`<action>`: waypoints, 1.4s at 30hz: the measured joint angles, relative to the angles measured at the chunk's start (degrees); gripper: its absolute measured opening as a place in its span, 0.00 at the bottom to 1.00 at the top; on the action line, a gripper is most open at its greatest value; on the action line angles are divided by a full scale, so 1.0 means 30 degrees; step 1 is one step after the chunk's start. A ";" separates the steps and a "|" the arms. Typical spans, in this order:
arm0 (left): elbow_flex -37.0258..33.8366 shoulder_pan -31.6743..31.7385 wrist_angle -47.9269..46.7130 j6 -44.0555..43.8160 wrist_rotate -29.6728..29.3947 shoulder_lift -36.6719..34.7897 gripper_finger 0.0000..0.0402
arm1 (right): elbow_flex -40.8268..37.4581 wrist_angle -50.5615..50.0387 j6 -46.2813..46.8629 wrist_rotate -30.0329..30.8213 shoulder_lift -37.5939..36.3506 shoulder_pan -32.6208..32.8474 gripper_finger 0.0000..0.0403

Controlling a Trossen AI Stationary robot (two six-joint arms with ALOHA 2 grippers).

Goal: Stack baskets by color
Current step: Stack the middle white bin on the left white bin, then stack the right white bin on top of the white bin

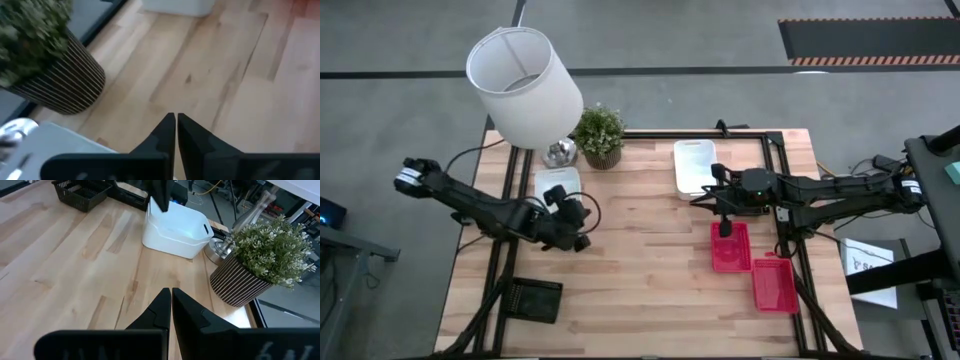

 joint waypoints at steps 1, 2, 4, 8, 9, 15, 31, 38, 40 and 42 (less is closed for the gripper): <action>-0.0236 0.0007 -0.0007 -0.0173 0.0202 0.0125 0.00 | 0.0000 0.0000 0.0184 -0.0007 0.0000 0.0000 0.02; -0.0482 0.0049 -0.0063 -0.0277 0.0530 0.0300 0.00 | 0.0000 -0.0007 0.0494 -0.0004 0.0003 0.0000 0.02; -0.0822 0.0065 -0.0214 -0.0339 0.1372 0.0679 0.00 | 0.0000 -0.0101 0.1092 -0.0013 0.0000 0.0000 0.02; -0.0839 0.0043 -0.1091 -0.0357 0.2701 0.1251 0.00 | 0.0000 -0.0463 0.1776 -0.0041 0.0110 0.0000 0.02; -0.0746 0.0043 -0.1453 -0.0373 0.2865 0.1299 0.00 | 0.0000 -0.0508 0.1958 -0.0112 0.0147 0.0000 0.02; -0.0229 0.0065 -0.4788 -0.1734 0.3569 0.0923 0.00 | 0.0000 -0.0850 0.2623 -0.0153 0.0146 0.0000 0.02; -0.0735 0.0022 0.7357 0.4937 0.3377 -0.0345 0.00 | 0.0000 -0.1231 0.7097 -0.0147 0.0564 0.0007 0.02; -0.0805 0.0007 1.2307 0.9001 0.3472 0.0868 0.00 | 0.0227 -0.3688 1.0860 0.1178 0.0862 -0.0240 0.02; -0.0805 0.0007 1.3842 1.0768 0.3479 0.1282 0.00 | 0.0786 -0.4978 1.1695 0.1431 0.1163 -0.0598 0.02; -0.0805 0.0007 1.5229 1.2511 0.3474 0.1721 0.00 | 0.1278 -0.6401 1.2163 0.1492 0.1556 -0.0937 0.02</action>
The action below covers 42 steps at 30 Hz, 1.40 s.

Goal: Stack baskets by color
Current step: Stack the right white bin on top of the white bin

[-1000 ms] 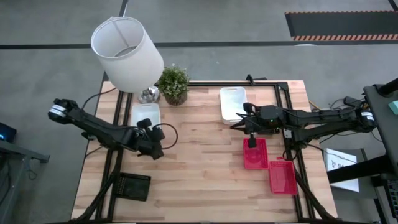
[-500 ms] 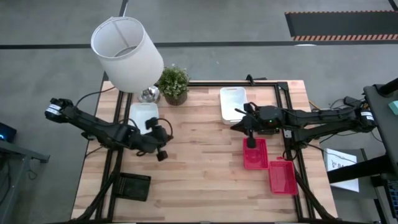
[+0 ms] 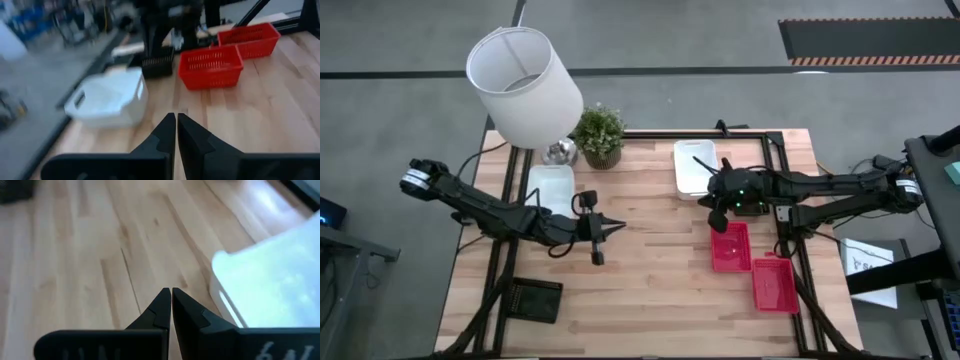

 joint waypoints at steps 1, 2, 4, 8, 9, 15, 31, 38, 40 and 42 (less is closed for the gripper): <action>0.0000 0.0000 0.0647 0.0831 0.0005 0.0191 0.00 | 0.0270 -0.0416 0.0059 -0.0013 0.0262 -0.0167 0.02; 0.0000 0.0007 0.1066 0.1549 -0.0002 0.0355 0.00 | 0.0558 -0.0783 0.0026 -0.0021 0.0568 -0.0276 0.02; 0.0021 0.0028 0.1807 0.2583 -0.0005 0.0690 0.00 | 0.1119 -0.1849 -0.0200 -0.0079 0.1097 -0.0436 0.02; 0.0046 0.0036 0.1790 0.3018 -0.0039 0.0971 0.00 | 0.2464 -0.3842 -0.0341 -0.0096 0.2226 -0.0445 0.02; 0.0044 0.0036 0.1783 0.3013 -0.0046 0.1009 0.00 | 0.2826 -0.4483 -0.0351 -0.0129 0.2513 -0.0440 0.02; 0.0044 0.0058 0.1796 0.2692 -0.0068 0.1126 0.00 | 0.4866 -0.7950 0.0096 -0.0134 0.3942 -0.0447 0.02; 0.0044 0.0051 0.1783 0.2675 -0.0068 0.1096 0.00 | 0.6529 -1.0233 -0.3066 -0.0032 0.5410 -0.0447 0.35; 0.0081 0.0051 0.1785 0.2670 -0.0075 0.1089 0.00 | 0.4042 -0.2769 -0.5808 0.0625 0.5198 -0.0082 0.43; 0.0160 0.0051 0.1837 0.2643 -0.0075 0.1086 0.00 | 0.2729 0.0453 -0.6350 0.0846 0.5195 0.0234 0.43; 0.0207 0.0036 0.1892 0.2625 -0.0075 0.1075 0.00 | 0.1549 0.2983 -0.6984 0.0876 0.5162 0.0382 0.42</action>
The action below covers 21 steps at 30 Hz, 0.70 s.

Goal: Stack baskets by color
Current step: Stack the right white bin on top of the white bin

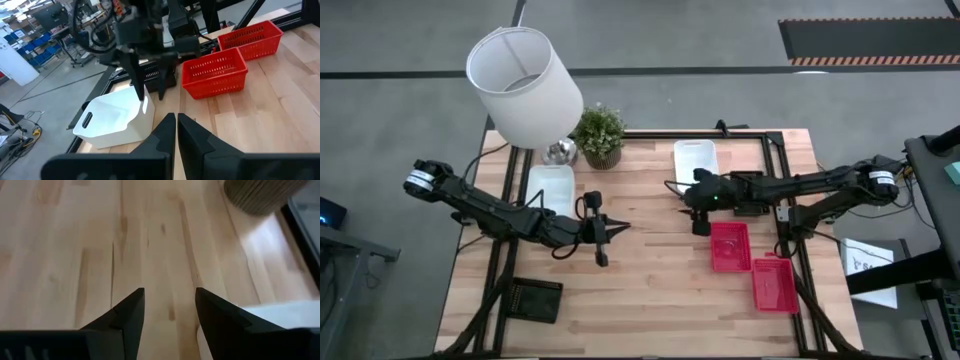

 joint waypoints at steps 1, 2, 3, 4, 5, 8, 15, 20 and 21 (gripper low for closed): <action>0.0028 0.0000 0.0000 -0.0120 0.0000 0.0000 0.00 | -0.0477 0.0981 -0.0205 0.0022 -0.0017 0.0002 0.41; 0.0048 0.0000 -0.0007 -0.0420 0.0007 0.0000 0.00 | -0.0874 0.1766 -0.0246 0.0113 -0.0041 -0.0014 0.41; 0.0056 0.0000 0.0006 -0.0613 0.0000 0.0000 0.00 | -0.1194 0.2391 -0.0283 0.0271 -0.0076 -0.0020 0.40; 0.0056 0.0000 0.0064 -0.0955 0.0000 0.0000 0.00 | -0.1479 0.2837 -0.0309 0.0522 -0.0159 -0.0024 0.40; 0.0056 0.0000 0.0069 -0.1252 0.0007 0.0000 0.00 | -0.1690 0.2994 -0.0335 0.0821 -0.0236 -0.0028 0.39; 0.0054 -0.0007 0.0058 -0.2404 0.0007 0.0000 0.00 | -0.2127 0.2816 -0.0371 0.1701 -0.0381 -0.0028 0.38; -0.0127 -0.0007 0.0056 -0.4490 0.0007 0.0007 0.00 | -0.2296 0.1905 -0.0155 0.3684 -0.0656 -0.0028 0.38; -0.0127 -0.0013 0.0058 -0.5016 0.0008 0.0004 0.00 | -0.1650 0.0537 0.2905 0.4678 -0.0729 -0.0862 0.41; -0.0119 -0.0022 0.0058 -0.5020 0.0010 0.0007 0.00 | -0.1300 -0.0070 0.3727 0.4712 -0.0729 -0.1189 0.42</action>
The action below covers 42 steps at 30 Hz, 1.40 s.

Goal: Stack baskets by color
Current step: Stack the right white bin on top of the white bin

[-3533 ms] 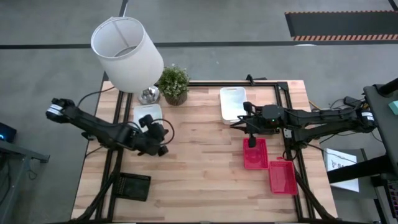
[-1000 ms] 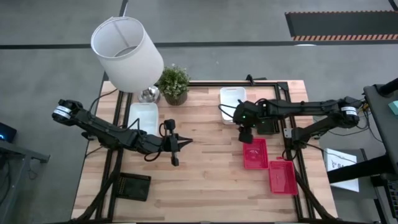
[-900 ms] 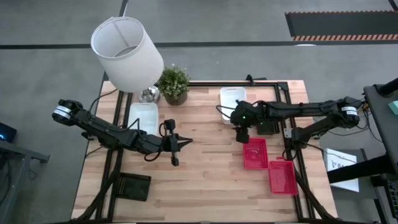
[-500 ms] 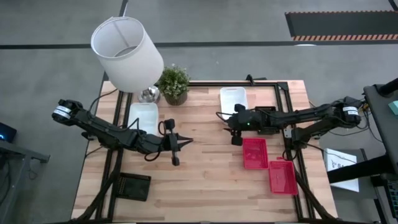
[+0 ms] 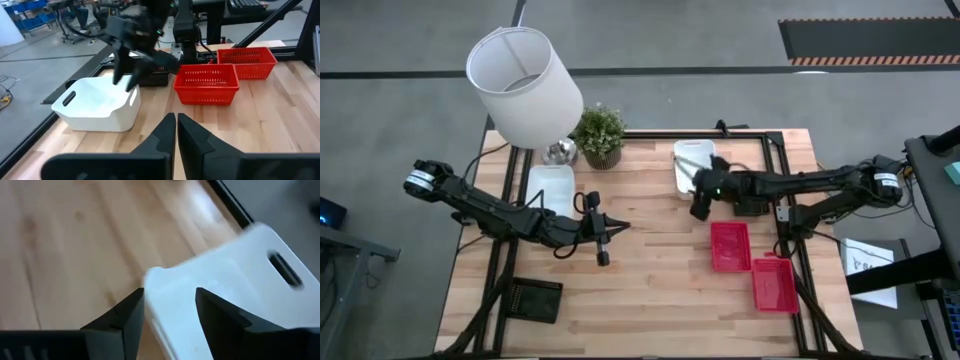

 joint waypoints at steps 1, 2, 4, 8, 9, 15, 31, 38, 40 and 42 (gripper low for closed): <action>0.0019 0.0000 0.0015 -0.0007 0.0000 -0.0005 0.00 | 0.0421 -0.0635 0.0900 -0.0031 0.0000 -0.0354 0.43; 0.0029 0.0000 0.0158 -0.0007 0.0005 0.0000 0.00 | 0.0894 -0.1176 0.1819 -0.0143 0.0019 -0.0737 0.45; 0.0029 0.0000 0.0357 0.0015 -0.0002 -0.0007 0.00 | 0.1924 -0.1910 0.3574 -0.0261 0.0171 -0.1491 0.47; -0.0007 0.0007 0.0326 0.0035 -0.0002 0.0000 0.00 | 0.3746 -0.2180 0.4613 -0.0291 0.1177 -0.2499 0.51; -0.0001 0.0007 0.0328 0.0036 -0.0008 0.0000 0.00 | 0.4253 -0.2191 0.4561 -0.0305 0.1643 -0.2638 0.51; 0.0029 0.0007 0.0313 0.0044 -0.0039 0.0000 0.00 | 0.7701 -0.4427 0.4327 -0.0366 0.5798 -0.3286 0.51; 0.0117 0.0007 -0.1081 0.0044 -0.0068 -0.0377 0.00 | 1.3894 -1.1057 0.6440 -0.0598 1.2246 -0.4891 0.51; 0.0051 0.0007 -0.1373 0.0051 -0.0075 -0.0903 0.00 | 1.3809 -1.0365 0.6747 -0.0873 1.2954 -0.4885 0.51; 0.0007 0.0007 -0.1405 0.0087 -0.0075 -0.1064 0.00 | 1.3794 -1.0231 0.6757 -0.0873 1.3383 -0.4885 0.50; -0.0015 0.0007 -0.1403 0.0142 -0.0079 -0.1166 0.00 | 1.3772 -1.0001 0.6772 -0.0889 1.3892 -0.4885 0.49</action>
